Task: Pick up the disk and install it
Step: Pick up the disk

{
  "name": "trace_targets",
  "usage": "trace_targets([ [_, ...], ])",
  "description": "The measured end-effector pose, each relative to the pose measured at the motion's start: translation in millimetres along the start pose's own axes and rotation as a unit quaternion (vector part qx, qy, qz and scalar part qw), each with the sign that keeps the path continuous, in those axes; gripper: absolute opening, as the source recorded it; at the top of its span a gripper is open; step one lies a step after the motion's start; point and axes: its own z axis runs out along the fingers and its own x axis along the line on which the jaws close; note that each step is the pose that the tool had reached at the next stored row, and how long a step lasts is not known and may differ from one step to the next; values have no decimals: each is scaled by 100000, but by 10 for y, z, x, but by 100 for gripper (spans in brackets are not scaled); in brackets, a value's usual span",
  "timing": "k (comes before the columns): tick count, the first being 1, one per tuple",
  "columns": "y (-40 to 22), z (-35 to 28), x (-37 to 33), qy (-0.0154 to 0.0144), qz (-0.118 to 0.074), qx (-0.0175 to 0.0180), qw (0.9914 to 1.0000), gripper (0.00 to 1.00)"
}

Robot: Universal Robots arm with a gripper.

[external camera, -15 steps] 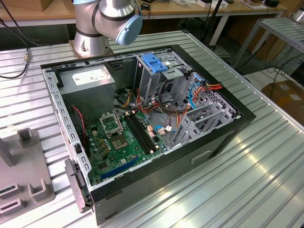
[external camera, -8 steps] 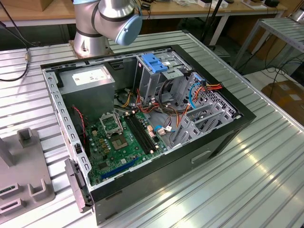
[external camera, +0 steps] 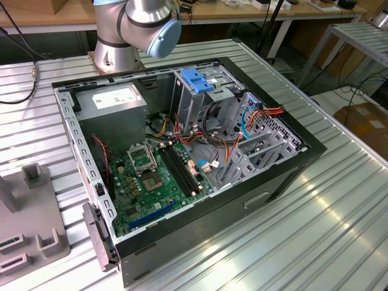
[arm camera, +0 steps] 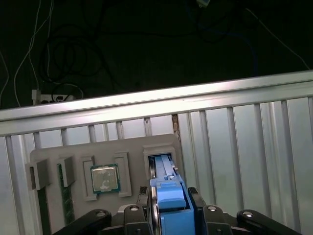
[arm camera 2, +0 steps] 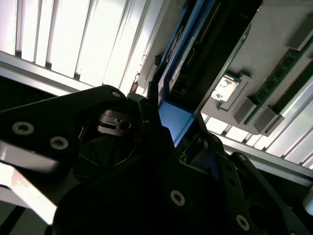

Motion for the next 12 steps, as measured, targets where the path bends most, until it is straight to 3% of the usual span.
trace_targets([
  [12,-2,16,13,59,265,4,100000,44],
])
